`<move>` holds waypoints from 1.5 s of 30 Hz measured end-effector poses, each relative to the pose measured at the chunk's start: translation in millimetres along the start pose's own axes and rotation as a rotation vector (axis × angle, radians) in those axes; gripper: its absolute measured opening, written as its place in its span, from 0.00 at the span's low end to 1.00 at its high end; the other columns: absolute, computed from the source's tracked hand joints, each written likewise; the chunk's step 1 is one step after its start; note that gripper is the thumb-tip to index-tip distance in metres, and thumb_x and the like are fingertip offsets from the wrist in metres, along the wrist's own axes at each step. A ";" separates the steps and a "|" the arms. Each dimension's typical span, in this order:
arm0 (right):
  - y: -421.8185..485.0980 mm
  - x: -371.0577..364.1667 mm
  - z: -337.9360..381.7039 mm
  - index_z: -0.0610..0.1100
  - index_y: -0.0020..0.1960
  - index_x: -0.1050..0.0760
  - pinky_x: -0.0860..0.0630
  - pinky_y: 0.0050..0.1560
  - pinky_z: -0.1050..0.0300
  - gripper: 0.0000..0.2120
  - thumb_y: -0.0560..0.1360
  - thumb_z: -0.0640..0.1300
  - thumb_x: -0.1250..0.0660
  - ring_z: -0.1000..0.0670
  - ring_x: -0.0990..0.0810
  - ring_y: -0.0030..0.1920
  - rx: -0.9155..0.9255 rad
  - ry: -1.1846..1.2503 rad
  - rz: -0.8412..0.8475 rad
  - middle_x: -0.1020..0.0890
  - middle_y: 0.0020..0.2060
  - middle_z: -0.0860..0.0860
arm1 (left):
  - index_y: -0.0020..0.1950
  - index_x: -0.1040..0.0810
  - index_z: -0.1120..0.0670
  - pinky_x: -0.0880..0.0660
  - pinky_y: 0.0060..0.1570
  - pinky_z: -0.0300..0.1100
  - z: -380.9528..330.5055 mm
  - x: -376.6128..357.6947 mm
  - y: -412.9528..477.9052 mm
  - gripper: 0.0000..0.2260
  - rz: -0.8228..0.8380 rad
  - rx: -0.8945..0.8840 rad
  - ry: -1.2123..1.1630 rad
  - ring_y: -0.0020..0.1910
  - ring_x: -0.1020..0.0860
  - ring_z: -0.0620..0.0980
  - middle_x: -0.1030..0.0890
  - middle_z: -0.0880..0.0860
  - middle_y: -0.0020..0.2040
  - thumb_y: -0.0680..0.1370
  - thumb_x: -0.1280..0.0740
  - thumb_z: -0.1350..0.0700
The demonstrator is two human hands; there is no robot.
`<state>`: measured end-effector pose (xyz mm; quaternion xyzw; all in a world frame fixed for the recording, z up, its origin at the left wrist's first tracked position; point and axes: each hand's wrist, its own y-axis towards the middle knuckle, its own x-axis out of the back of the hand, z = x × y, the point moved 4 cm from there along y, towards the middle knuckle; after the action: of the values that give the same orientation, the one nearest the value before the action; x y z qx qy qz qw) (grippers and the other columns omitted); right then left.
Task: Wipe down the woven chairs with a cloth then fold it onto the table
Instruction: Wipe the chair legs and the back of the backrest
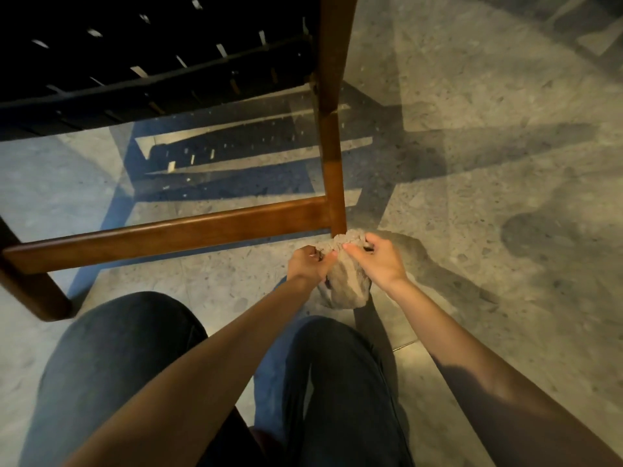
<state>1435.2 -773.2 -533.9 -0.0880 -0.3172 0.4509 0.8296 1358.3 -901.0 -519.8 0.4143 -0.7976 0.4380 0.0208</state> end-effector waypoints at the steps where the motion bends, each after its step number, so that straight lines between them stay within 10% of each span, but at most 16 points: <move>1: -2.6 5.4 10.4 0.47 0.60 0.24 0.27 0.54 0.59 0.18 0.73 0.54 0.31 0.52 0.22 0.56 0.022 -0.002 -0.035 0.20 0.53 0.54 | 0.68 0.30 0.58 0.23 0.57 0.52 -5.3 5.9 -5.2 0.23 0.015 -0.019 -0.007 0.58 0.23 0.57 0.24 0.56 0.62 0.77 0.33 0.49; 7: -27.2 35.7 95.9 0.67 0.52 0.31 0.33 0.44 0.72 0.13 0.71 0.61 0.32 0.74 0.27 0.46 0.280 0.059 -0.099 0.24 0.43 0.75 | 0.50 0.29 0.46 0.22 0.38 0.37 -66.4 70.5 -44.9 0.07 -0.005 -0.304 -0.048 0.45 0.21 0.46 0.20 0.49 0.51 0.76 0.32 0.49; 11: -34.8 39.4 153.6 0.61 0.55 0.29 0.29 0.44 0.73 0.13 0.73 0.62 0.35 0.71 0.25 0.49 0.403 0.104 0.065 0.21 0.46 0.68 | 0.46 0.30 0.44 0.25 0.28 0.31 -101.8 124.3 -71.3 0.10 -0.155 -0.368 -0.111 0.39 0.21 0.42 0.22 0.46 0.43 0.74 0.29 0.52; 17: -41.9 26.6 210.1 0.55 0.56 0.30 0.23 0.52 0.60 0.11 0.77 0.57 0.38 0.58 0.21 0.54 0.554 0.101 0.254 0.20 0.52 0.57 | 0.61 0.28 0.54 0.25 0.29 0.29 -115.4 181.6 -106.4 0.17 -0.294 -0.352 -0.150 0.39 0.22 0.42 0.22 0.47 0.43 0.74 0.29 0.55; 22: -49.2 6.4 236.4 0.60 0.50 0.32 0.21 0.40 0.65 0.05 0.80 0.50 0.42 0.59 0.19 0.48 0.586 0.046 0.385 0.21 0.47 0.58 | 0.62 0.27 0.58 0.27 0.30 0.30 -100.6 213.3 -131.7 0.17 -0.277 -0.309 -0.235 0.37 0.23 0.45 0.20 0.55 0.45 0.75 0.30 0.56; 31: -85.9 -63.0 300.6 0.51 0.64 0.31 0.23 0.54 0.45 0.13 0.81 0.45 0.43 0.49 0.23 0.55 0.751 -0.144 0.310 0.22 0.55 0.48 | 0.59 0.27 0.55 0.24 0.32 0.30 -49.1 287.8 -152.9 0.12 -0.377 -0.309 -0.450 0.42 0.23 0.45 0.21 0.53 0.47 0.77 0.32 0.56; 45: -192.8 -232.8 448.8 0.54 0.55 0.28 0.23 0.33 0.65 0.08 0.80 0.44 0.40 0.57 0.21 0.36 1.004 -0.055 0.096 0.21 0.38 0.55 | 0.48 0.29 0.57 0.23 0.37 0.37 58.7 507.5 -230.5 0.09 -0.586 -0.579 -0.495 0.38 0.23 0.45 0.23 0.58 0.46 0.75 0.30 0.59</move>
<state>1205.6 -1134.6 -203.1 0.3192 -0.0788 0.5875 0.7394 1201.3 -1332.1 -197.8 0.6906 -0.7175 0.0617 0.0671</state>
